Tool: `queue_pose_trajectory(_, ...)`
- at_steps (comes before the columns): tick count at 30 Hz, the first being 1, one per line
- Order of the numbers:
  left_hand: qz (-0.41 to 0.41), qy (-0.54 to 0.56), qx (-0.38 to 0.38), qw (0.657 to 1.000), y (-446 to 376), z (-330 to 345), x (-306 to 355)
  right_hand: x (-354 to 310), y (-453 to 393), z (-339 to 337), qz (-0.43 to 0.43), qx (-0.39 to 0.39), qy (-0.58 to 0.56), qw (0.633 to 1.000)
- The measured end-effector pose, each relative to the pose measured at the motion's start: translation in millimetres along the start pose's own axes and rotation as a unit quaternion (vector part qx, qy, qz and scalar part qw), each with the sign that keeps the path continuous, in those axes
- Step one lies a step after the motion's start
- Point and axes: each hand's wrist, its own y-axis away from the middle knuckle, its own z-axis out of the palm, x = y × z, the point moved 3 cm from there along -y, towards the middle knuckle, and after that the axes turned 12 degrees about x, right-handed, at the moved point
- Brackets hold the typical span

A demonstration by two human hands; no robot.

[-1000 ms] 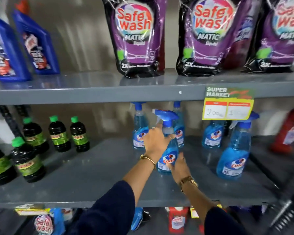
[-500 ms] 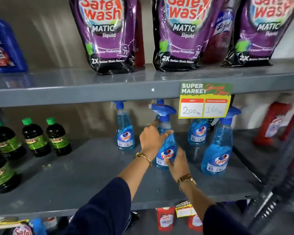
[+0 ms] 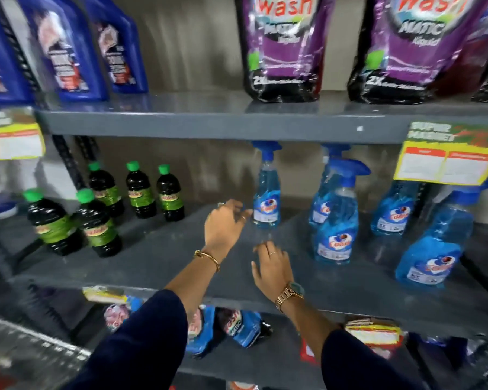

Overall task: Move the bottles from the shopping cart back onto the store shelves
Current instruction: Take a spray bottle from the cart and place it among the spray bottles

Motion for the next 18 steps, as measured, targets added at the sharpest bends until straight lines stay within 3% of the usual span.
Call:
queue_pose_trajectory(4, -0.043, -0.052, 0.044, 0.997, 2.4, -61.6, -71.5, -63.6, 0.0, 20.1, -0.02, -0.045, -0.021, 0.999)
queue_pose_trajectory(10, -0.19, -0.087, 0.106, 0.972, 50.1, -149.3, -202.6, -173.2, 21.3, 63.3, -0.079, -0.127, -0.132, 0.98)
queue_pose_trajectory(18, -0.38, -0.157, 0.177, 0.894, 169.2, -231.4, -349.1, -313.2, 88.2, 132.7, -0.272, -0.174, -0.174, 0.93)
